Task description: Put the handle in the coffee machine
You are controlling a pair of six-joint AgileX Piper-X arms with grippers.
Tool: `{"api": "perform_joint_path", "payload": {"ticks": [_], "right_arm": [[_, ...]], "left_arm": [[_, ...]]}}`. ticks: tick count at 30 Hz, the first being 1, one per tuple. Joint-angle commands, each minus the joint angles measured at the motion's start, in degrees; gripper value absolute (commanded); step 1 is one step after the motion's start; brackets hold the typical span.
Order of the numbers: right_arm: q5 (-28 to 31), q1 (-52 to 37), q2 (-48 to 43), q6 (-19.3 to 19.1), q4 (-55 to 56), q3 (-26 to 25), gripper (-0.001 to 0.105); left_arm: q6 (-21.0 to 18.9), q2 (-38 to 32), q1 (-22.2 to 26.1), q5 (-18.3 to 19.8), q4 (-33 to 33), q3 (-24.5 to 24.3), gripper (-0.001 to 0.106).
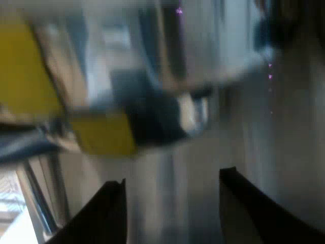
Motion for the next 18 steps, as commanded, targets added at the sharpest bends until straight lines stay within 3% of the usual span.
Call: {"api": "perform_joint_path", "payload": {"ticks": [1, 10, 18], "right_arm": [[-0.50, -0.61, -0.09, -2.58, -0.53, -1.58, 0.044], [-0.53, -1.52, -0.09, -6.58, -5.76, -1.82, 0.044], [-0.53, -1.52, -0.09, -6.59, -9.38, -1.82, 0.044]], "left_arm": [[-3.49, -1.74, -0.30, 10.56, -7.20, -2.12, 0.000], [-3.49, -1.74, -0.30, 10.56, -7.20, -2.12, 0.000], [-3.49, -1.74, -0.30, 10.56, -7.20, -2.12, 0.000]]}}
